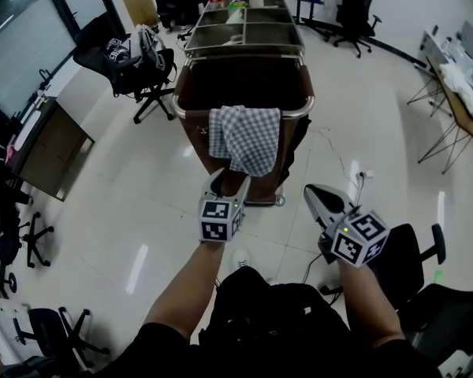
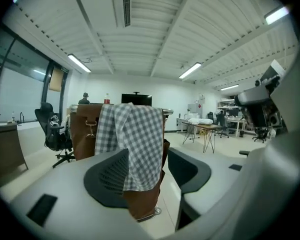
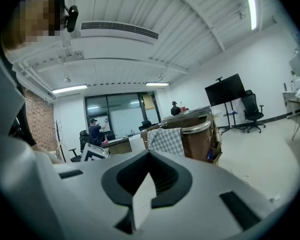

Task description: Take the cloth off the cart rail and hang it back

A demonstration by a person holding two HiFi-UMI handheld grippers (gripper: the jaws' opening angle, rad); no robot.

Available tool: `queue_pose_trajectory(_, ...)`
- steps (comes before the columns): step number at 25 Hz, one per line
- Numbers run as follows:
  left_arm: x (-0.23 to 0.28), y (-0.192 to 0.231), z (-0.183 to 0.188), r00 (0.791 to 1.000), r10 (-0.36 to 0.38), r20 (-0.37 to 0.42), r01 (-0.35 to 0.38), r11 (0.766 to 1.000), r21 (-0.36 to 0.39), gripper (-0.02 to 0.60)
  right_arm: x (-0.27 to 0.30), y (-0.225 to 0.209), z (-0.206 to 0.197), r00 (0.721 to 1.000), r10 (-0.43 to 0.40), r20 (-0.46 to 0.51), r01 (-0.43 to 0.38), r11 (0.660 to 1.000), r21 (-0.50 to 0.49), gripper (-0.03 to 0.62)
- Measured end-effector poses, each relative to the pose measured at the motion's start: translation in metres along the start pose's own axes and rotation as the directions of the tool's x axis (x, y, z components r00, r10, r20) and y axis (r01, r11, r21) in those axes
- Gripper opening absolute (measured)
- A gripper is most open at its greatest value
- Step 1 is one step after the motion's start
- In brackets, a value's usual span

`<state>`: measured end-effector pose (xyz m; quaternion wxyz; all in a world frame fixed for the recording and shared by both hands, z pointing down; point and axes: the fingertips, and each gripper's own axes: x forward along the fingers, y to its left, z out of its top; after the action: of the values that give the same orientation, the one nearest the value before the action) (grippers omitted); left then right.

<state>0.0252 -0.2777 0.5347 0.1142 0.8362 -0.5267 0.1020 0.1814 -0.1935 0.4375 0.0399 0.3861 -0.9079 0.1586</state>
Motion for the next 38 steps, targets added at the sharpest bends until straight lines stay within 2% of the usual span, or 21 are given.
queue_pose_trajectory(2,0.019,0.005,-0.017,0.999,-0.016,-0.044,0.016,1.0,0.015,0.242,0.014,-0.004,0.003,1.0,-0.003,-0.006,0.003,1.0,0.003,0.017)
queue_pose_trajectory(5,0.044,0.017,-0.037,0.995,-0.029,-0.096,0.028,1.0,-0.014,0.265,0.034,-0.008,0.007,1.0,-0.001,-0.016,0.001,1.0,0.003,0.017)
queue_pose_trajectory(10,0.083,0.04,-0.052,0.99,-0.045,-0.132,0.041,0.999,-0.033,0.282,0.061,-0.02,0.011,0.999,-0.011,-0.031,0.011,1.0,-0.001,0.017)
queue_pose_trajectory(17,0.134,0.035,-0.069,0.979,-0.098,-0.179,0.091,0.995,-0.046,0.314,0.077,-0.049,0.012,0.997,-0.068,-0.045,0.069,0.998,0.012,0.017)
queue_pose_trajectory(24,0.163,0.04,-0.052,0.991,-0.063,-0.119,0.06,0.998,-0.029,0.307,0.08,-0.067,0.003,0.99,-0.12,-0.073,0.122,0.992,0.015,0.017)
queue_pose_trajectory(25,0.163,0.04,-0.048,0.992,-0.063,-0.107,0.062,0.998,-0.021,0.235,0.08,-0.069,0.003,0.989,-0.125,-0.074,0.127,0.992,0.017,0.017)
queue_pose_trajectory(26,0.162,0.04,-0.043,0.993,-0.064,-0.095,0.064,0.998,-0.009,0.116,0.08,-0.069,0.003,0.989,-0.128,-0.073,0.13,0.991,0.019,0.017)
queue_pose_trajectory(27,0.161,0.039,-0.039,0.994,-0.069,-0.085,0.069,0.998,0.003,0.039,0.08,-0.07,0.003,0.989,-0.13,-0.072,0.132,0.991,0.022,0.017)
queue_pose_trajectory(28,0.159,0.037,-0.036,0.994,-0.078,-0.079,0.079,0.997,0.01,0.006,0.08,-0.07,0.004,0.989,-0.131,-0.07,0.132,0.991,0.023,0.017)
queue_pose_trajectory(33,0.14,0.031,-0.026,0.993,-0.1,-0.057,0.101,0.995,0.013,0.006,0.073,-0.064,0.006,0.991,-0.12,-0.06,0.122,0.992,0.024,0.017)
queue_pose_trajectory(38,0.092,0.018,-0.013,0.995,-0.098,0.001,0.098,0.995,0.036,0.005,0.059,-0.043,0.006,0.996,-0.08,-0.046,0.081,0.997,0.014,0.017)
